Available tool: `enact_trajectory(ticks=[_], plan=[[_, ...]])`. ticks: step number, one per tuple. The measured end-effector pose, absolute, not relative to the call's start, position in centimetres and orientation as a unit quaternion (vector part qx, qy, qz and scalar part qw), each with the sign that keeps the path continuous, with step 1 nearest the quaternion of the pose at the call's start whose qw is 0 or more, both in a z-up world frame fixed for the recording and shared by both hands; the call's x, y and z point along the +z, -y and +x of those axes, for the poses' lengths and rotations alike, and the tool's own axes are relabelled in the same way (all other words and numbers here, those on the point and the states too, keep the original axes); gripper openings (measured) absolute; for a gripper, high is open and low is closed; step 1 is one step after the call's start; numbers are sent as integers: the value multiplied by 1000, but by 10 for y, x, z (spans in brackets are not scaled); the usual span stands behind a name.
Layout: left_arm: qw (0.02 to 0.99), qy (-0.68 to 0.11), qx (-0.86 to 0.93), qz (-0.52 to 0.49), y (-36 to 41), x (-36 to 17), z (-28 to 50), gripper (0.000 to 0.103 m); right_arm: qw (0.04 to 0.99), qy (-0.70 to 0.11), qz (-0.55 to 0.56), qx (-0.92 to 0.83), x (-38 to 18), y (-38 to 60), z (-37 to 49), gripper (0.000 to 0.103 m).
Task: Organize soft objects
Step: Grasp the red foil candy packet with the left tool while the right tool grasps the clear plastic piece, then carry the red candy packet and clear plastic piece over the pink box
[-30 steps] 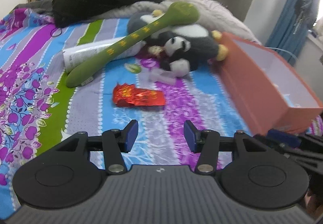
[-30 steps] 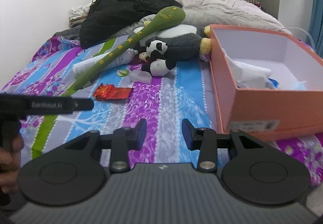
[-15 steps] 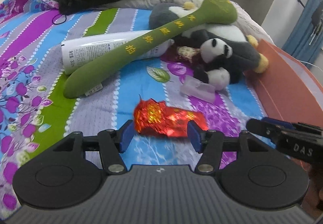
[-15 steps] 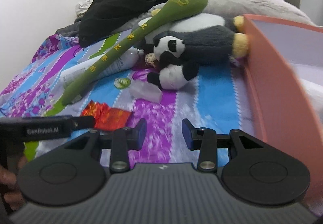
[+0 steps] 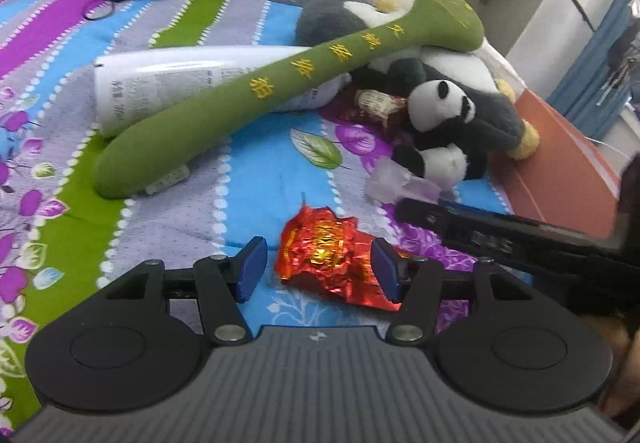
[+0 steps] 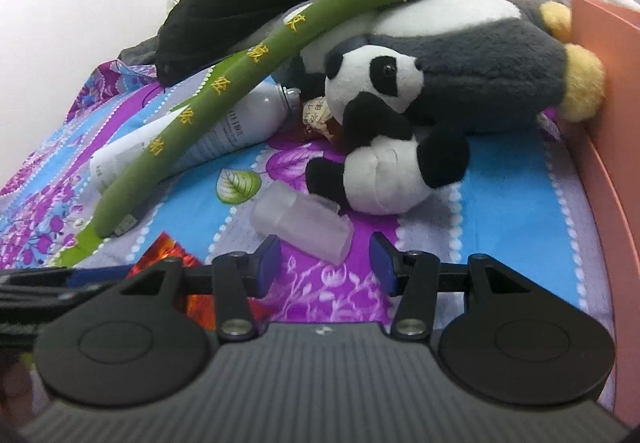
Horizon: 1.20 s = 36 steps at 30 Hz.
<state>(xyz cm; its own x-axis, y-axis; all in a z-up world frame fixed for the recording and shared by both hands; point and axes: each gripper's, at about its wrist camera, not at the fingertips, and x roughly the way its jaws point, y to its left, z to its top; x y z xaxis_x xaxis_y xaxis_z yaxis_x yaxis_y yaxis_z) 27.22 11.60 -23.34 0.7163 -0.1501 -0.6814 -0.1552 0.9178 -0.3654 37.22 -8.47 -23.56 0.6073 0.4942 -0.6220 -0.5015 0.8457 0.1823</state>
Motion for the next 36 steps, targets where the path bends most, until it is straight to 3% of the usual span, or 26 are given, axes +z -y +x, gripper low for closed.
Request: enact_trajectory(ticks=[2,4,7,13,36], plan=[[904,-381,-10,-194,-113,-234,276,60,895,-345,-4,284,-237,81,377,53],[906,-385,-12,-173,-107,-233,279,44,892,-346,0,292,-236,78,379,49],[907,-387,-8,-167,-104,-233,278,42,887,-348,-9,303,-233,74,377,31],[908,-386,5,-166,-104,-224,268,42,883,-357,-18,306,-225,72,364,19],[924,-353,26,-148,-68,-147,175,42,915,-321,-11,244,-153,139,245,17]])
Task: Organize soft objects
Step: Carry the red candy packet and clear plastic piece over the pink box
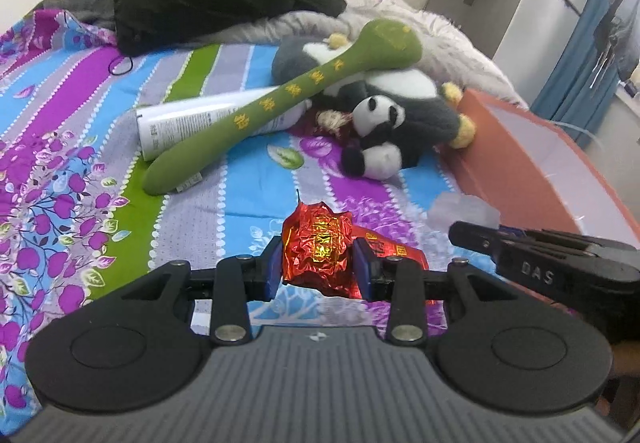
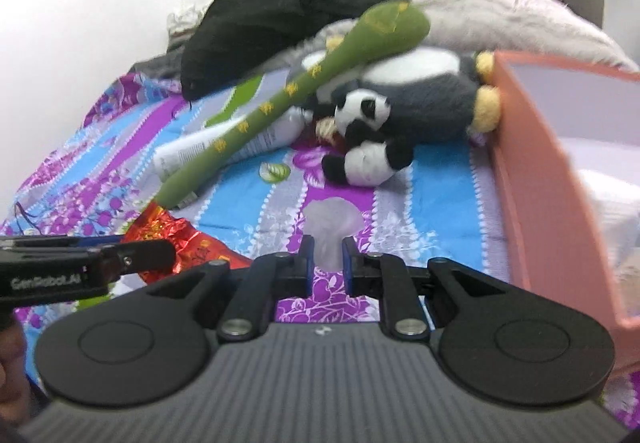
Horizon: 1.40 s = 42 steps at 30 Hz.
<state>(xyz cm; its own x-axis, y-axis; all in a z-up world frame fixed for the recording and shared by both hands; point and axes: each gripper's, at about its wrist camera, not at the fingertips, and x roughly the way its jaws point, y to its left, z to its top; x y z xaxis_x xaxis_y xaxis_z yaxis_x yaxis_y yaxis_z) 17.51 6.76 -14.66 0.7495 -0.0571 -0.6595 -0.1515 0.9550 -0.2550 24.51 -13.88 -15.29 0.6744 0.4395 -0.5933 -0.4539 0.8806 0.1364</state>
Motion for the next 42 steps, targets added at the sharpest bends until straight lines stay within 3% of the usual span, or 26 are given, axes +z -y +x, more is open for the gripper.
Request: enact_trajectory(ticks=[27,42], plan=[[934,-318,-43,-156,-5,-63,101,42,953,-234,33,189,-63,209,121,17],[928,-328,-124,-130,67,-55,117,42,964,-234,52,119,-62,275,97,17]])
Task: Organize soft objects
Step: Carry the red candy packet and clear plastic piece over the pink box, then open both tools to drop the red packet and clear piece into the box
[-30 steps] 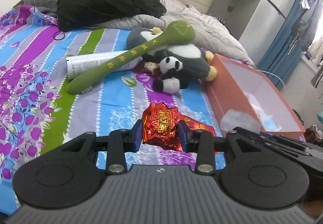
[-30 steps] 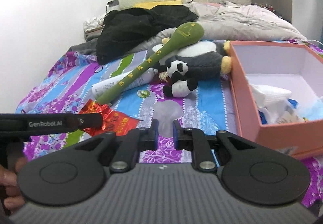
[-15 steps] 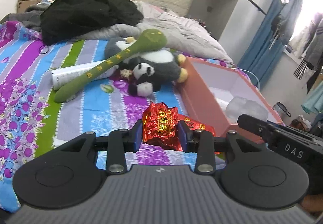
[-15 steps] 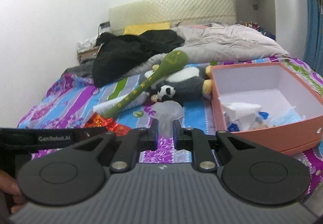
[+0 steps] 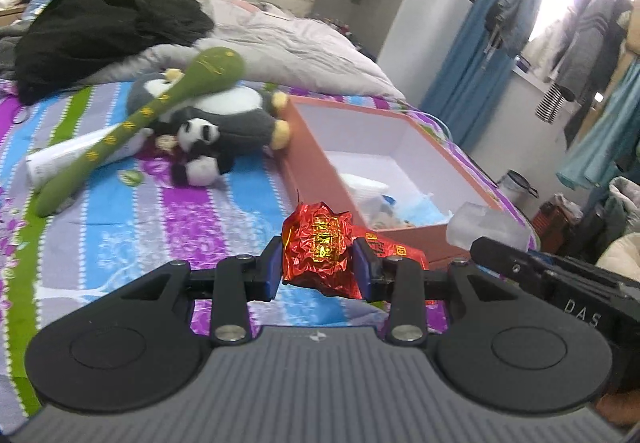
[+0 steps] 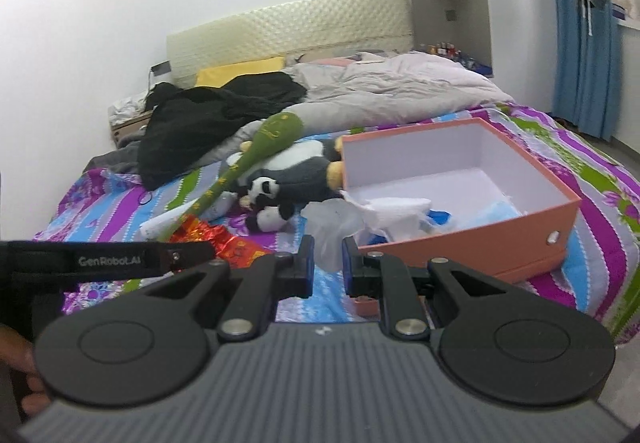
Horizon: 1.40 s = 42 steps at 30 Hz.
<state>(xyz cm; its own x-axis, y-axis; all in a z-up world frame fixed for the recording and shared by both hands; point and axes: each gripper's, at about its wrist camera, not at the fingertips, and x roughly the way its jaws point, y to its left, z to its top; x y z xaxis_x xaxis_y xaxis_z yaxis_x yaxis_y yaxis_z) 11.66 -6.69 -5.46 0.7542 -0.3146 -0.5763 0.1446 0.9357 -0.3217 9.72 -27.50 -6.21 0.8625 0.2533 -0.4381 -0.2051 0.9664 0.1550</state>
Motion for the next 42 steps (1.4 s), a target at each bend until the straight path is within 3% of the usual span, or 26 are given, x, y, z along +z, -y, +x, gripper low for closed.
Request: enact_trajectory(ticks=[10,23,34,42], plan=[[929,-323,-153,-99,101,-44,159,42,969,-226,50,91,-61,292,121,17],[904,-360,-207,-104,157,-9,276,42,969,-237,46,52,-28,330,199,17],[860,-457,-193,-117,181,-49,378,42,940,-332,79,26,-53,358,283,18],[846,-494,-176,-98,186,-78,400,42,925,-371,77,14,-79,370,297,19]])
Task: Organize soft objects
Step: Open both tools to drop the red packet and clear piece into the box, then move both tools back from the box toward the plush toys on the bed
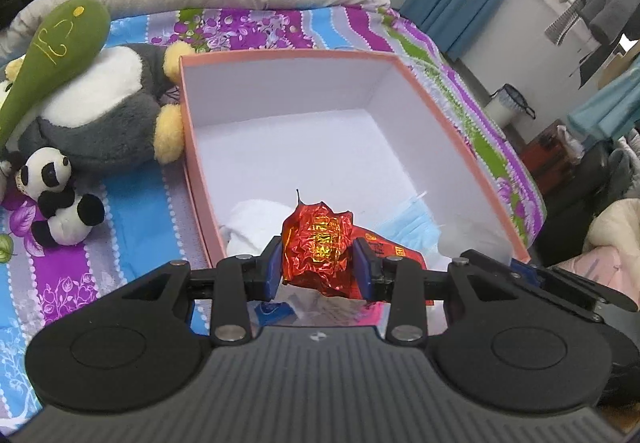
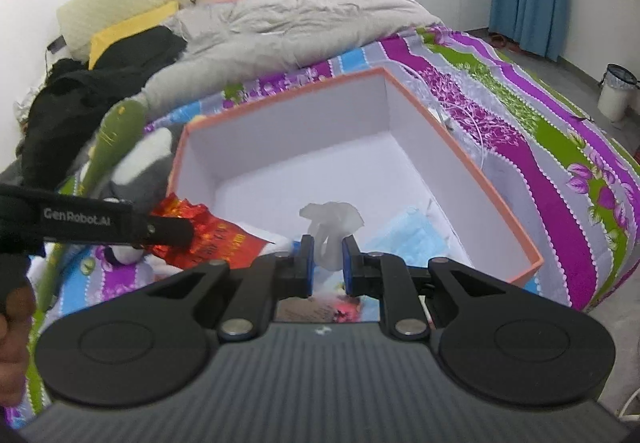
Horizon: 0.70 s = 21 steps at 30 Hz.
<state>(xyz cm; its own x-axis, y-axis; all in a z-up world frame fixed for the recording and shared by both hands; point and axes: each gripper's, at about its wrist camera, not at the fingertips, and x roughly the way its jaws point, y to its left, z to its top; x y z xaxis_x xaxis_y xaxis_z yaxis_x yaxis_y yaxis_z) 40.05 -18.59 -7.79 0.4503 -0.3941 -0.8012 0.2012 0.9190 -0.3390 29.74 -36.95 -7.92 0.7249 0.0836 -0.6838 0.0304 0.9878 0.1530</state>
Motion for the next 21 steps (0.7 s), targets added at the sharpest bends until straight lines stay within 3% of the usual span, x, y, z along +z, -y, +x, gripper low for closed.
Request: enact_trajectory(ticks=[5,7,10,21], plan=[[846,-496,-174,-88,188,-80,396,44,923,-376,77,18,-85,373,295,22],[842,-500,-181,-88,187,-81,395,60,922,-378,82,23,-86,374,293,31],[848,-491,-181,-80,187,-78,389,61,922,-375,90,22,-87,376,287,44],[878,-433,-198,-47,176,-50,347,61,937,-334,91,40,-78,362,248,44]])
